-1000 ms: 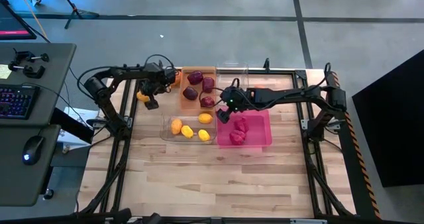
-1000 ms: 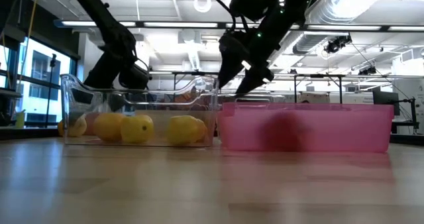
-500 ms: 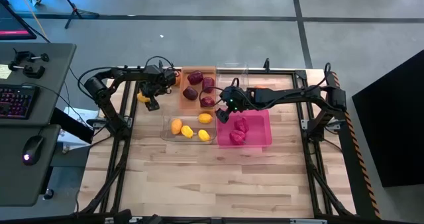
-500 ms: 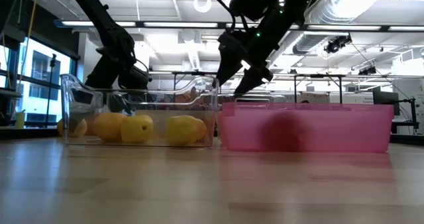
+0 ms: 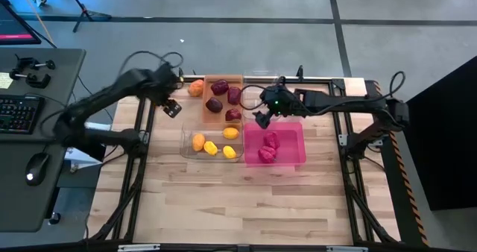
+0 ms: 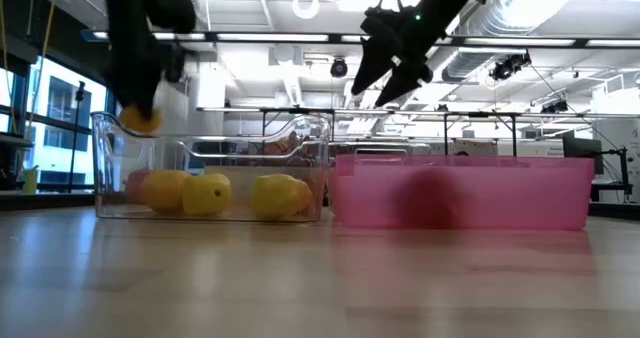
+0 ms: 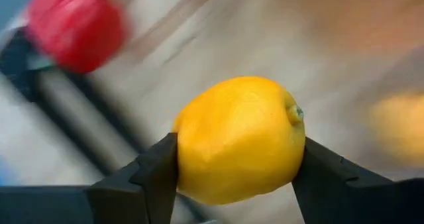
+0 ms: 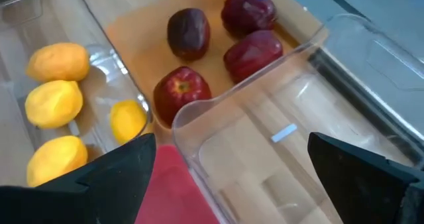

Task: Sort produce into baskets
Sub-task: Put the yellow lemon into the bottom transparent bin

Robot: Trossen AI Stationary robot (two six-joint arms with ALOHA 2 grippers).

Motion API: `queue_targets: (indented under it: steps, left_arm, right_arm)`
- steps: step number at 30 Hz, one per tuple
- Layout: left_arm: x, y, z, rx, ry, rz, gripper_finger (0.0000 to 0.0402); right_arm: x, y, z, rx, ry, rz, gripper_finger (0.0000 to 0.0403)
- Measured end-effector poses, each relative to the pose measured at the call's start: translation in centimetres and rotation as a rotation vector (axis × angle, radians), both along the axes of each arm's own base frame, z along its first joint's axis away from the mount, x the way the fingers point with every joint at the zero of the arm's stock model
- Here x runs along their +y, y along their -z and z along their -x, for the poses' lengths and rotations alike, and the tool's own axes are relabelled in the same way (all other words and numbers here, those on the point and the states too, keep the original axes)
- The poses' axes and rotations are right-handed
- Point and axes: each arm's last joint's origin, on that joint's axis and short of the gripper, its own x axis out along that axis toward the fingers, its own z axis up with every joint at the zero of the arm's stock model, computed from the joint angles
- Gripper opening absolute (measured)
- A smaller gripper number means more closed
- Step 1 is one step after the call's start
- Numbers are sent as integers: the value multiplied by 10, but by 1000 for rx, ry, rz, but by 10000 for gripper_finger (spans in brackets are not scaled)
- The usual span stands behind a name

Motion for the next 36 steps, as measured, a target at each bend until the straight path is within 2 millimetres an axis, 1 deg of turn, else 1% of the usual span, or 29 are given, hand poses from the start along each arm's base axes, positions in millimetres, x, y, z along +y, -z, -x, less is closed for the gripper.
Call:
queue_targets:
  steps: [3, 6, 9, 13, 17, 19, 21, 25, 30, 33, 36]
  left_arm:
    - [-29, -27, 5, -291, -46, -22, 223]
    - [-55, -41, 5, -440, -41, -19, 224]
    - [-74, -44, -6, -523, 0, 19, 224]
    - [-90, -32, -42, -609, 114, 10, 225]
    - [-95, -24, -80, -705, 177, -69, 226]
    - [-94, -22, -94, -750, 190, -74, 226]
    - [-93, -19, -102, -771, 211, -54, 227]
    - [-94, -11, -109, -731, 304, -43, 227]
    - [-92, -7, -112, -707, 302, -57, 234]
    - [-91, -7, -111, -700, 288, -75, 263]
    - [-91, -7, -111, -705, 276, -56, 305]
  right_arm:
    - [-3, -2, 3, -3, 25, 6, 385]
    - [-4, -2, 4, 4, 45, 9, 385]
    - [-4, -1, 4, 17, 37, 14, 385]
    - [-4, -1, 4, 31, 15, 34, 385]
    - [-3, -4, 6, 38, -28, 54, 385]
    - [-2, -11, 10, 16, -36, 58, 385]
    - [-1, -18, 15, -2, -34, 62, 385]
    - [2, -28, 27, -5, -29, 57, 385]
    - [4, -30, 38, 28, 17, 40, 385]
    - [5, -32, 40, 28, 17, 39, 385]
    - [6, -33, 41, 27, 12, 41, 385]
